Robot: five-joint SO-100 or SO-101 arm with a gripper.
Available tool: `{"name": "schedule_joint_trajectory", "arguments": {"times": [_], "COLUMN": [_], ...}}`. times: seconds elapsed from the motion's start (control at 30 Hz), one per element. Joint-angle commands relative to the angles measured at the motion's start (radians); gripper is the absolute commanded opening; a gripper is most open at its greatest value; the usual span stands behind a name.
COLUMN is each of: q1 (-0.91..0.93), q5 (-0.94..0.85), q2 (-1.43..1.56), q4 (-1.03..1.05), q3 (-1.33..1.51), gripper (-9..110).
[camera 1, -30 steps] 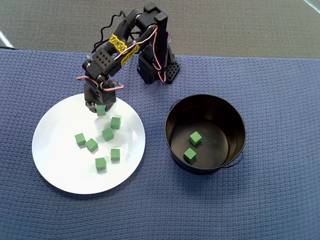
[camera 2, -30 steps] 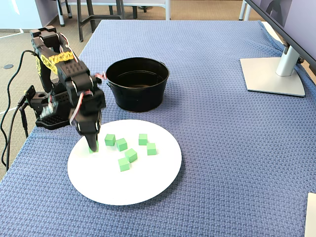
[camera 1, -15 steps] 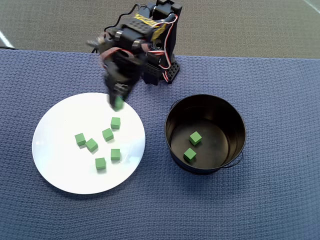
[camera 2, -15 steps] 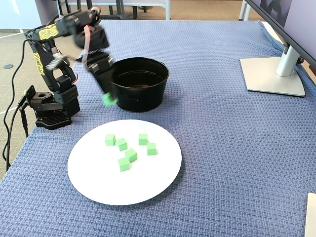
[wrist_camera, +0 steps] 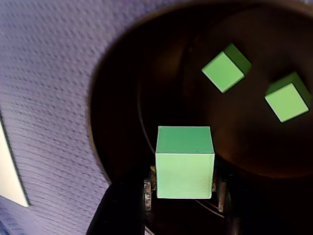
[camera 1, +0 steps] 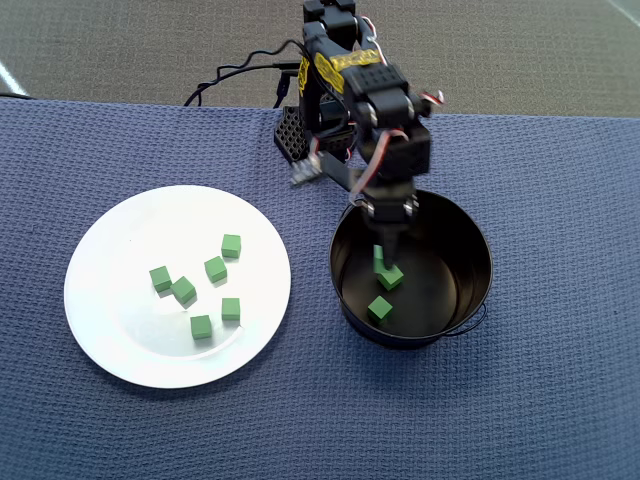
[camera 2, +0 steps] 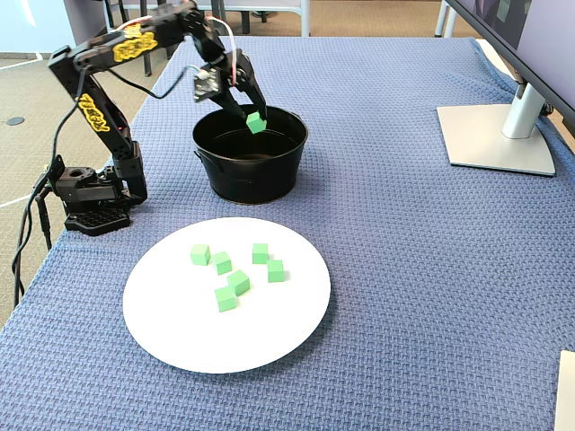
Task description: Pick up the green cubes from the white plate and place them in the black recipient
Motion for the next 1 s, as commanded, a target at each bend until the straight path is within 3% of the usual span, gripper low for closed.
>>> {"name": "schedule_joint_trajectory", "arguments": {"times": [0.0, 0.1, 0.17, 0.23, 0.4, 0.5, 0.73, 0.97], "q1": [-0.046, -0.049, -0.055, -0.046, 0.049, 0.160, 0.537, 0.859], "q5": [0.020, 0.006, -0.055, -0.064, -0.055, 0.063, 0.091, 0.310], "q2": [-0.028, -0.037, -0.035, -0.018, 0.034, 0.057, 0.074, 0.037], "q4": [-0.029, -0.012, 0.003, 0.018, 0.021, 0.008, 0.132, 0.052], "q3": [0.000, -0.008, -0.014, -0.021, -0.077, -0.138, -0.215, 0.011], "gripper": [0, 2, 22, 31, 28, 20, 24, 25]}}
